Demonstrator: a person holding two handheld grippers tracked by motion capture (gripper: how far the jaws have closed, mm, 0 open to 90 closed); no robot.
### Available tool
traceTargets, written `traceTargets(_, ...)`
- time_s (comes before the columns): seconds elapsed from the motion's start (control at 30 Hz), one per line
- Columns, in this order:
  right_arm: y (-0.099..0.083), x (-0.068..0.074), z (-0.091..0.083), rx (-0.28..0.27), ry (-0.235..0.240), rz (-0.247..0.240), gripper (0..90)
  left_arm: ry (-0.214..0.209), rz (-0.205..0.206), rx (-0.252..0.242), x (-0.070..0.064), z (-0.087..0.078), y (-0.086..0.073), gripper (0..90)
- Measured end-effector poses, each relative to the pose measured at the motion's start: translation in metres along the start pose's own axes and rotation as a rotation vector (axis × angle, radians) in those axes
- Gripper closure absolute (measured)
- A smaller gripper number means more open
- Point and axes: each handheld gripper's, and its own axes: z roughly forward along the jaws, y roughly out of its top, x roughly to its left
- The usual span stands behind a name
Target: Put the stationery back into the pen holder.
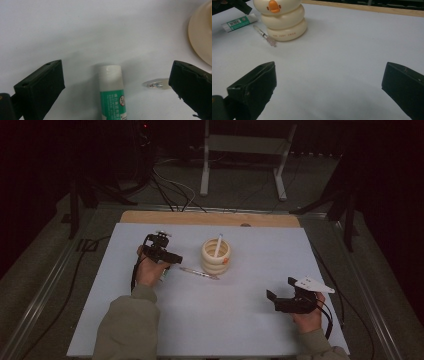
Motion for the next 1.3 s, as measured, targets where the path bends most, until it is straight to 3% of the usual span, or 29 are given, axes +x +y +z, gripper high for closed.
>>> traceTargets(0.4, 0.0, 0.0, 0.0, 0.001, 0.0, 0.0, 0.0, 0.013, -0.021, 0.035, 0.002, 0.005, 0.0, 1.7)
traceTargets(0.63, 0.0, 0.0, 0.0, 0.002, 0.001, -0.001, 0.0, 0.006, -0.019, 0.075, 0.001, 0.007, -0.001, 7.9)
traceTargets(0.8, 0.0, 0.0, 0.0, 0.002, 0.0, -0.002, 0.0, 0.007, -0.015, 0.114, 0.0, 0.01, -0.002, 21.2)
traceTargets(0.93, 0.0, 0.0, 0.0, 0.003, 0.001, -0.004, 0.0, -0.034, -0.028, 0.144, 0.003, 0.014, -0.004, 38.2)
traceTargets(1.1, 0.0, 0.0, 0.001, 0.006, 0.002, -0.005, 0.0, -0.001, -0.008, 0.177, 0.003, 0.013, -0.002, 61.9)
traceTargets(1.3, 0.0, 0.0, 0.001, 0.007, 0.001, -0.005, 0.0, 0.017, 0.018, 0.192, 0.0, 0.012, -0.002, 66.2)
